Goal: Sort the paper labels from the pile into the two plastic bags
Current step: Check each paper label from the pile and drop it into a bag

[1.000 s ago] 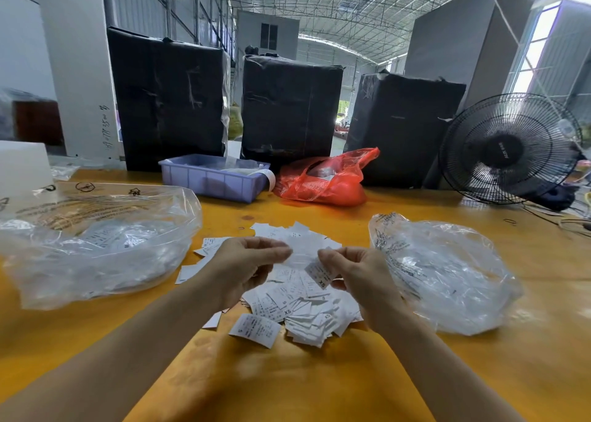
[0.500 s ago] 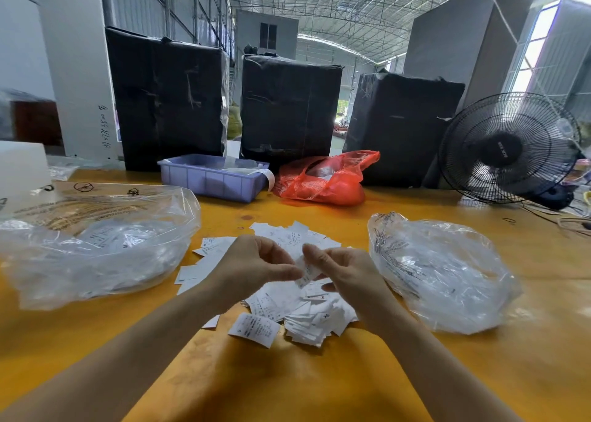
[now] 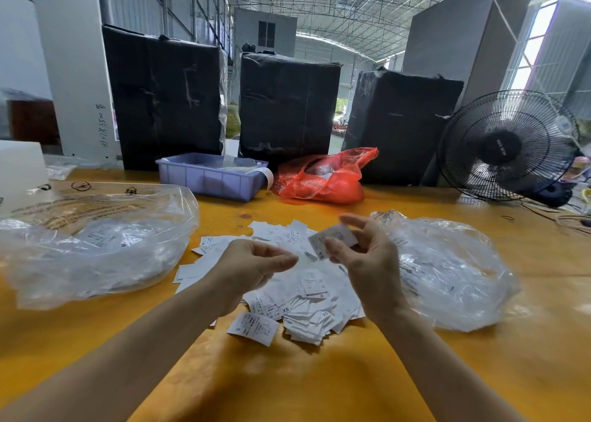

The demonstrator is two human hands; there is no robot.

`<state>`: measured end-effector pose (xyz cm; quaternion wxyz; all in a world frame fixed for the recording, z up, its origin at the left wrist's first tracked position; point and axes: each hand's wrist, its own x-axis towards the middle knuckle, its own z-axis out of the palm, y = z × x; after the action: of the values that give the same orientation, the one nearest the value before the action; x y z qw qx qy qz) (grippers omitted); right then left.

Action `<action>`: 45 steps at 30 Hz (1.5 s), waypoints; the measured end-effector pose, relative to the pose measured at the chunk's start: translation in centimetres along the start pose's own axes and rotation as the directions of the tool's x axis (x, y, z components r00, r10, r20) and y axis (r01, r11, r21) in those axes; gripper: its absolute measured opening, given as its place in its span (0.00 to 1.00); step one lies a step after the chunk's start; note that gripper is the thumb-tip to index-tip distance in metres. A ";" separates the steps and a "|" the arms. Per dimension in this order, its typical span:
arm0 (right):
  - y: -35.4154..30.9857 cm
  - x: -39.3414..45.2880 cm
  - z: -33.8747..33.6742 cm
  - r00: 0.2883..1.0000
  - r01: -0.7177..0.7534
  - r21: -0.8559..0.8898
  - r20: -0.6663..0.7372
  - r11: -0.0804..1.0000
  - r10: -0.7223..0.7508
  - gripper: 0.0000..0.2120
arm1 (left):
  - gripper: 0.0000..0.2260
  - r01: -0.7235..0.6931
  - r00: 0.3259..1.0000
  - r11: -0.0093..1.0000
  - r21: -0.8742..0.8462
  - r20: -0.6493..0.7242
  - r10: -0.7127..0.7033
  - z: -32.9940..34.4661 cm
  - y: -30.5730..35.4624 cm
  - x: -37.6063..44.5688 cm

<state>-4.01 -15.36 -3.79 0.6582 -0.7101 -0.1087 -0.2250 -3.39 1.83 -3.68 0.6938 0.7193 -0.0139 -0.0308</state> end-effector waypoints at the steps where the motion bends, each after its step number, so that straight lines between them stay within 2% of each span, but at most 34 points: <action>1: -0.1 0.1 -0.1 1.000 0.003 0.056 -0.026 0.998 -0.001 0.16 | 0.04 0.012 1.000 1.000 0.008 0.004 -0.012 0.0 -0.1 0.0; 3: -0.3 -0.1 -0.1 1.000 0.001 0.132 -0.025 0.991 0.002 0.17 | 0.03 0.034 0.999 0.999 0.023 0.028 -0.035 0.0 -0.2 -0.1; 7: -0.5 -0.7 0.4 0.996 0.053 0.050 0.076 0.997 -0.056 0.07 | 0.02 0.068 0.994 0.998 0.007 0.088 -0.068 -0.1 -0.4 0.1; 12: -0.4 -0.6 0.6 0.991 0.075 -0.037 0.110 0.997 -0.070 0.10 | 0.04 0.090 0.990 0.996 -0.017 0.110 -0.088 0.0 -0.3 0.0; 17: -0.4 -0.5 0.3 0.992 0.105 0.026 0.067 0.994 -0.106 0.06 | 0.05 0.085 0.991 0.996 0.017 0.101 -0.086 -0.1 -0.2 0.0; 23: 0.2 -0.5 0.7 0.983 0.160 -0.161 0.116 0.974 -0.142 0.10 | 0.06 0.082 0.991 0.997 0.015 0.105 -0.083 -0.1 -0.2 0.0; 28: 0.4 -0.2 0.4 0.974 0.089 -0.139 0.219 0.986 -0.057 0.05 | 0.04 0.082 0.993 0.996 -0.020 0.092 -0.080 -0.2 0.0 -0.1; 32: 0.4 -0.2 0.2 0.936 -0.032 -0.145 0.342 0.989 0.081 0.06 | 0.07 0.065 0.996 0.997 -0.028 0.066 -0.063 -0.2 0.0 0.0; 35: 0.4 -0.2 0.1 0.902 -0.076 -0.199 0.405 0.977 0.152 0.04 | 0.04 0.032 0.998 0.999 -0.011 0.063 -0.031 0.0 0.0 -0.2; 39: 0.7 -0.3 0.3 0.844 -0.113 -0.222 0.493 0.969 0.211 0.13 | 0.04 0.000 0.996 0.999 0.039 0.084 -0.004 0.5 -0.4 -0.4; 42: 0.4 -0.2 0.2 0.878 -0.113 -0.192 0.441 0.975 0.188 0.23 | 0.08 0.014 0.994 0.999 0.041 0.108 -0.019 0.6 -0.5 -0.6; 45: 0.4 0.2 -0.5 0.917 -0.065 -0.175 0.379 0.982 0.129 0.27 | 0.12 0.030 0.993 1.000 0.006 0.117 -0.030 0.6 -0.3 -0.6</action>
<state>-3.78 -15.94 -4.00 0.5752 -0.7953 -0.1832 -0.0548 -4.03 1.25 -4.03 0.6897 0.7179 -0.0438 -0.0834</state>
